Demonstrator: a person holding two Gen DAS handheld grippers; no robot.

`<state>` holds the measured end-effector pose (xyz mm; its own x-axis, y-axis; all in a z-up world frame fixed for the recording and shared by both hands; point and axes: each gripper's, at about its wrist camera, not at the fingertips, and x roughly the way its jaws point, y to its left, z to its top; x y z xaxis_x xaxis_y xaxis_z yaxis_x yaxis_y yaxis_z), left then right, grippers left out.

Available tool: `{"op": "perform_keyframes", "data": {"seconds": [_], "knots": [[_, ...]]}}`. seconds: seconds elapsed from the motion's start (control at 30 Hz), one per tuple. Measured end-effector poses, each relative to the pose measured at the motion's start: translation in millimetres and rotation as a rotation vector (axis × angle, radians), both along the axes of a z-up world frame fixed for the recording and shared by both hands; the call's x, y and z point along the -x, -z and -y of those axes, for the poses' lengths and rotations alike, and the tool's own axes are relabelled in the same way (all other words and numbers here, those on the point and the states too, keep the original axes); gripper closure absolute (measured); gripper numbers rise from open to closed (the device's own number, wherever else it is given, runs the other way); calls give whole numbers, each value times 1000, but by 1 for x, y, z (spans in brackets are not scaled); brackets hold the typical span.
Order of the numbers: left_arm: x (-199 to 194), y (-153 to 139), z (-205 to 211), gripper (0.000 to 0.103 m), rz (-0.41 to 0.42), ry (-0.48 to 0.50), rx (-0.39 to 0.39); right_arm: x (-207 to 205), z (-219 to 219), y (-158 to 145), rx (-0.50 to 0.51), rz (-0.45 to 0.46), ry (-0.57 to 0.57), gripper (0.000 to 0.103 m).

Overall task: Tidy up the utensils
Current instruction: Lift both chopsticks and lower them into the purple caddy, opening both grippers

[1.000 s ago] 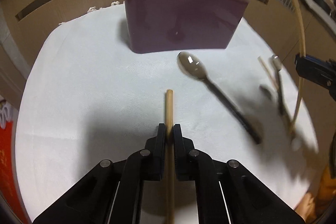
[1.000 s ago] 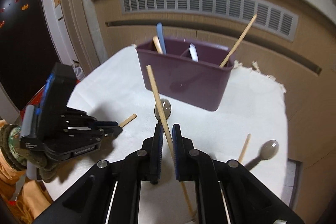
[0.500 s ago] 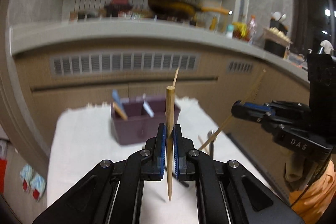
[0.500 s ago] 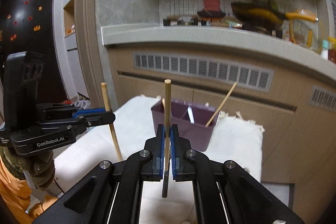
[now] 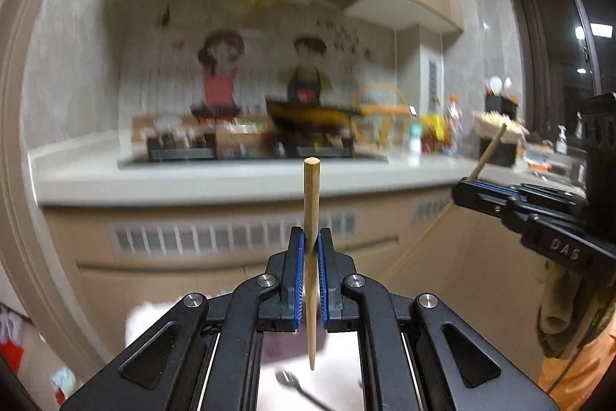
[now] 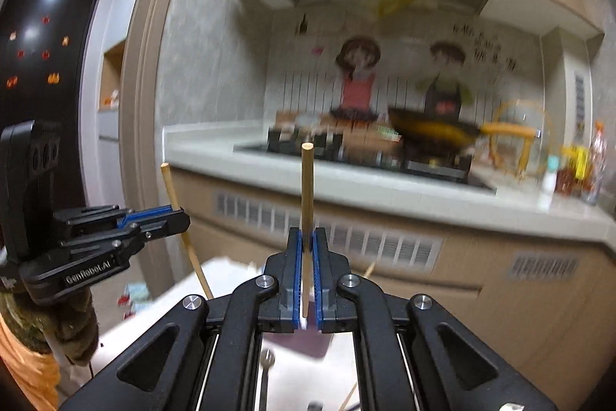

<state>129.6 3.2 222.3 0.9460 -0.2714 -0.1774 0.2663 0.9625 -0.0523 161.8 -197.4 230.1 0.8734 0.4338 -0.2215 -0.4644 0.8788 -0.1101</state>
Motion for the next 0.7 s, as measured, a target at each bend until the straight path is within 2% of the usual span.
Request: {"op": "perform_keyframes", "data": {"seconds": [0.13,0.27,0.4,0.47,0.53,0.63,0.7], "knots": [[-22,-20,-5,96,61,-24,-10,-19,-7,-22,-5,40,13,98],[-59,-15,-5,96,70,-57,-39,-54,-18,-12,11,5,14,98],[-102,10,-12,96,35,-71,-32,-103,-30,25,39,-101,13,98],[-124,29,-16,96,12,-83,-3,-126,-36,48,51,-162,8,98],[-149,50,-19,96,-36,-97,19,-153,-43,77,62,-236,10,98],[-179,84,-23,96,-112,-101,24,-175,-48,108,74,-289,23,98],[-194,104,-24,96,-154,-102,20,-182,-50,118,80,-307,18,98]]}}
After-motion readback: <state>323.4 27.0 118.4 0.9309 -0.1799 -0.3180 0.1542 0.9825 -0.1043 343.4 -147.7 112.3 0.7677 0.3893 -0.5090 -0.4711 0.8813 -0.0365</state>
